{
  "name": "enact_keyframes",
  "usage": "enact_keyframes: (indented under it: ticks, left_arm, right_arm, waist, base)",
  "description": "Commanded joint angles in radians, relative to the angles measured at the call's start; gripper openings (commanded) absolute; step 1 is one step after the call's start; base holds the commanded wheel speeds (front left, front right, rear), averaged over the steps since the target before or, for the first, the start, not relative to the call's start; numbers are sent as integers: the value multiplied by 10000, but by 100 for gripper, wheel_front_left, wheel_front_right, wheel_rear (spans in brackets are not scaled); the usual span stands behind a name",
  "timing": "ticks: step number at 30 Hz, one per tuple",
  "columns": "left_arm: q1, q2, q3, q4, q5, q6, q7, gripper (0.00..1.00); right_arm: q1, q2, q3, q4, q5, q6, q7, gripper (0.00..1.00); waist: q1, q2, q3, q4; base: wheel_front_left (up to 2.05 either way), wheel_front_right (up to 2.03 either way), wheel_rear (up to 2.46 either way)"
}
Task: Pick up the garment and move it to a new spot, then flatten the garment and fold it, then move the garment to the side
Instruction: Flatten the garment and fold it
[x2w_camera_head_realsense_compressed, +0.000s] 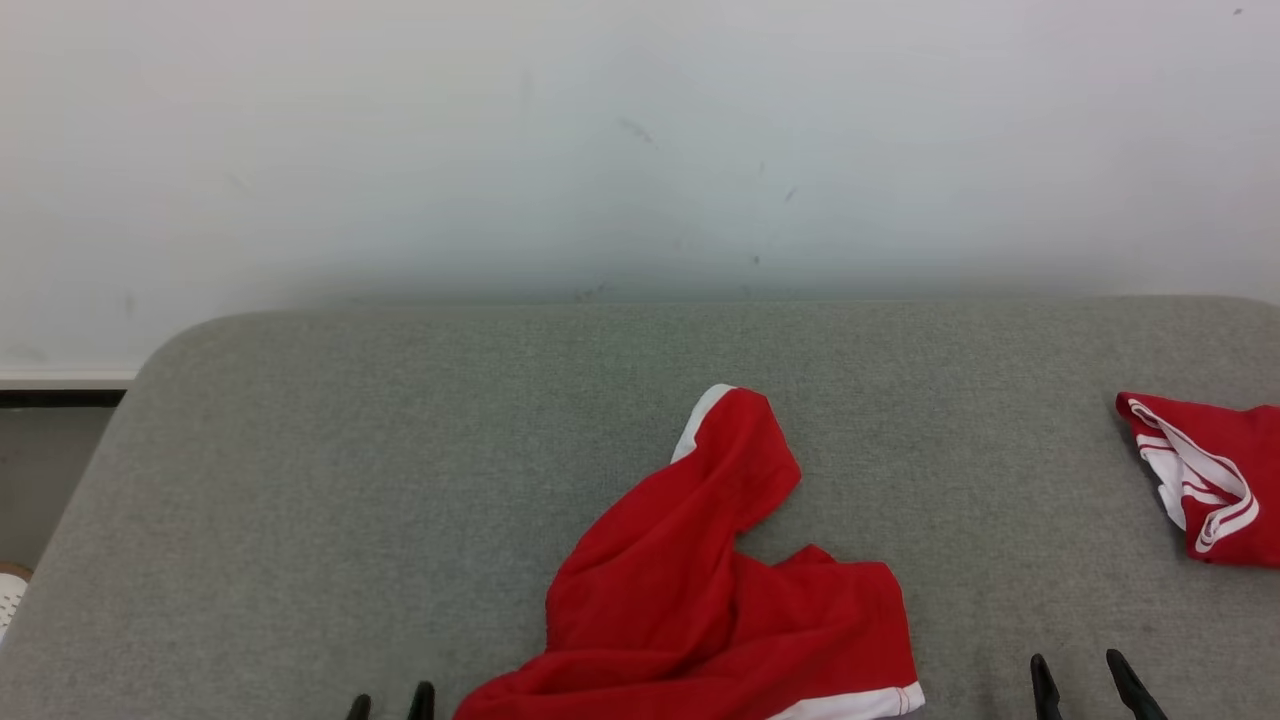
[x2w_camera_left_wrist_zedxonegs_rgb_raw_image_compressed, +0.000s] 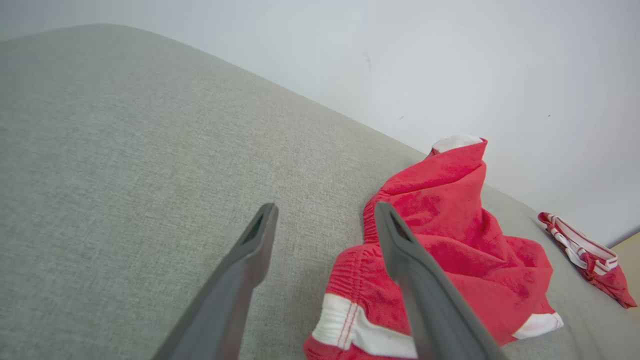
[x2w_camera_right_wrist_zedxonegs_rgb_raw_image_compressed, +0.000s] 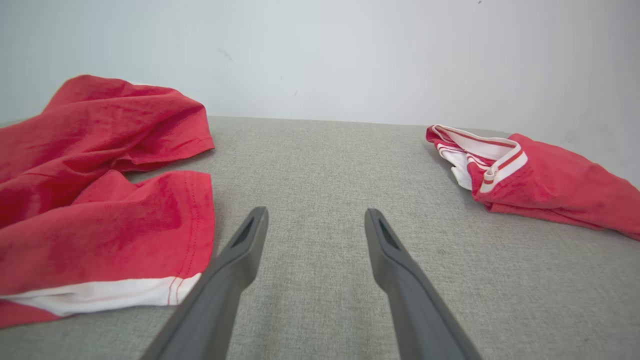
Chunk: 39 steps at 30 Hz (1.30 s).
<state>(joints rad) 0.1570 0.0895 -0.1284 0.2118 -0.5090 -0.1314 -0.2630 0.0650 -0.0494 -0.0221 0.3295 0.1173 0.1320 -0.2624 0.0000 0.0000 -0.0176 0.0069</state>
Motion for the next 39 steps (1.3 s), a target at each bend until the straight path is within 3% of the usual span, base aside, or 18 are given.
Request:
enact_keyframes:
  ticks: [1,6,16,24,39]
  left_arm:
    - [188,12,220,-254,254,19,-16,100]
    - [289,-130,885,-1034,978,19,-16,100]
    - [83,-315,984,-1308,2263,18,-16,100]
    - [-195,-333,458,-802,2431,17,-17,100]
    - [-239,-221,335,-436,2515,17,-17,100]
  right_arm:
    - [121,-28,-88,-66,4,-29,-26,100]
    - [41,-30,-272,-240,-122,-29,-26,100]
    - [184,-186,-8,-523,-284,-29,-26,100]
    - [211,-81,83,-641,-248,-29,-26,100]
    - [210,-22,50,-550,-50,-29,-26,100]
  waist:
    - [0,0,-5,78]
    - [0,0,-49,225]
    - [0,0,-218,451]
    - [0,0,-252,338]
    - [0,0,-259,38]
  base:
    - [0,0,0]
    - [0,0,0]
    - [0,0,0]
    - [0,0,0]
    - [0,0,0]
